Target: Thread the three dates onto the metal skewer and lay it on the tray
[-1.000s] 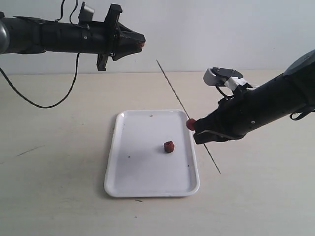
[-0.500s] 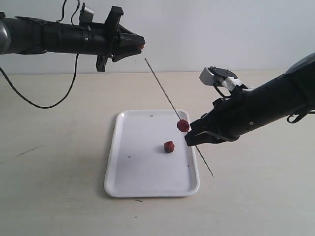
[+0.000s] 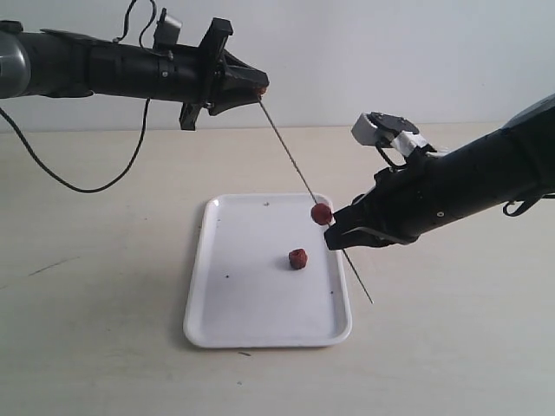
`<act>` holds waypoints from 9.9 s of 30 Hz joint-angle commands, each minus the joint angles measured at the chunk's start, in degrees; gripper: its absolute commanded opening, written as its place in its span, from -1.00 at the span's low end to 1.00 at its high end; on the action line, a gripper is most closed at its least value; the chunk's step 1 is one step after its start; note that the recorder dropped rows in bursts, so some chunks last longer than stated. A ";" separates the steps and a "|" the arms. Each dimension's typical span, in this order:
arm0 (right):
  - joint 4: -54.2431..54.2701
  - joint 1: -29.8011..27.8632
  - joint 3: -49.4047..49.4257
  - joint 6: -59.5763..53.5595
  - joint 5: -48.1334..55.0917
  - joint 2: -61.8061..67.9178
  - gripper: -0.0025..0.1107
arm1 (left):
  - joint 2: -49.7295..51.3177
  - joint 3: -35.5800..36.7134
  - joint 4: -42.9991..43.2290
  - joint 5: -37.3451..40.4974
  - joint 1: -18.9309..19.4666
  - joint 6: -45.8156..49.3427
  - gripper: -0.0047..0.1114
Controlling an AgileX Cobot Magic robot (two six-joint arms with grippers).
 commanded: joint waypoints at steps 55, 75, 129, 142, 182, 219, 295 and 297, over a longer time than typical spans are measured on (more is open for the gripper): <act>1.04 -0.23 0.00 -2.39 -0.39 -0.36 -0.96 | -0.76 0.14 -0.16 3.12 -0.74 1.74 -0.41; 2.62 -0.23 0.00 -3.49 -2.74 -0.36 -0.96 | -0.76 0.14 1.33 3.33 -1.35 1.74 -0.41; 31.30 -0.23 -0.10 -28.04 -6.16 -0.36 -0.96 | -0.76 0.14 2.88 7.47 -7.14 1.74 -0.41; 31.30 -0.23 -0.10 -27.93 -6.69 -0.36 -0.96 | -0.76 0.14 1.71 7.30 -6.84 3.41 0.22; -25.57 -7.05 0.01 30.04 -21.19 -8.32 -0.96 | -0.84 0.03 72.87 -3.69 -24.74 13.46 0.16; -25.29 -6.94 0.01 29.92 -20.73 -8.32 -0.96 | 2.36 0.03 69.31 -2.88 -25.05 11.63 0.16; -25.07 -6.94 0.01 28.77 -19.49 -8.32 -0.96 | 4.36 0.03 71.24 -1.53 -24.95 4.95 -0.37; -25.17 -6.94 0.01 28.25 -19.49 -8.32 -0.96 | 4.36 0.03 71.06 -0.86 -24.80 4.22 -0.37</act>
